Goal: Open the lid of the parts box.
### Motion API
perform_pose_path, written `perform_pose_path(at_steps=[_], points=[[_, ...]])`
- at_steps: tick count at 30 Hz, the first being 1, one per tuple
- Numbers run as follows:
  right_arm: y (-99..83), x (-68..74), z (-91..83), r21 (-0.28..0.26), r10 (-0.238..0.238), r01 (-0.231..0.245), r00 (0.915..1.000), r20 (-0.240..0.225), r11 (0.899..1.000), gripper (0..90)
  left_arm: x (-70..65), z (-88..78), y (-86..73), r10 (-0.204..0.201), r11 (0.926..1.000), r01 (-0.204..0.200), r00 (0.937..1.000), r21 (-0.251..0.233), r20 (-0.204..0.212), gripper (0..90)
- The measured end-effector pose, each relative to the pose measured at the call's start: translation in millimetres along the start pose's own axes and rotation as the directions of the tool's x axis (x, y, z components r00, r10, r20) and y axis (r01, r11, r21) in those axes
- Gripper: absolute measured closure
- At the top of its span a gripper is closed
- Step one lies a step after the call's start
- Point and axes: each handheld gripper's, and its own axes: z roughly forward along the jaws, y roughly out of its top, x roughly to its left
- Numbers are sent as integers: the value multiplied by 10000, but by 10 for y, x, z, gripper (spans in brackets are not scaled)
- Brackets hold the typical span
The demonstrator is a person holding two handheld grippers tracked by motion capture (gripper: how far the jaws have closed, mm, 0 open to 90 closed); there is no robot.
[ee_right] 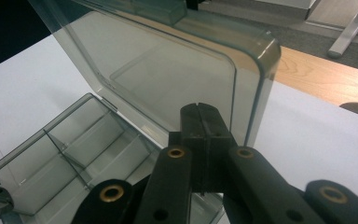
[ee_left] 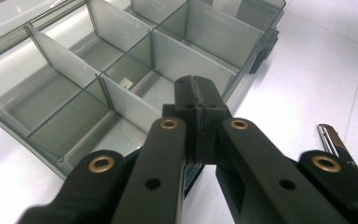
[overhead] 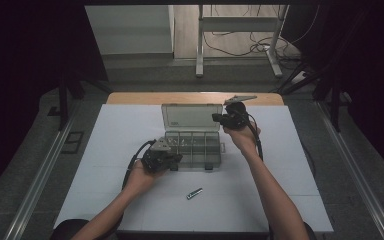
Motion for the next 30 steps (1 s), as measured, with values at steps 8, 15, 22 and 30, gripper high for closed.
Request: perform_pose_path(at_steps=[8, 15, 22, 30], points=[[14, -24, 28, 57, -26, 25, 9999, 111, 10000, 888, 3, -1, 3, 29, 10000, -29, 10000, 30, 15, 898], [17, -62, 57, 109, 16, -18, 9998, 182, 9999, 888, 3, 0, 3, 29, 10000, -29, 10000, 24, 19, 898], [11, -99, 126, 193, 70, -75, 9996, 268, 9998, 888, 2, 0, 4, 54, 10000, -54, 10000, 35, 11, 898], [-14, -147, 183, 326, 144, -158, 9990, 415, 9993, 888, -1, 0, 7, 96, 9999, -96, 10000, 47, -18, 898]])
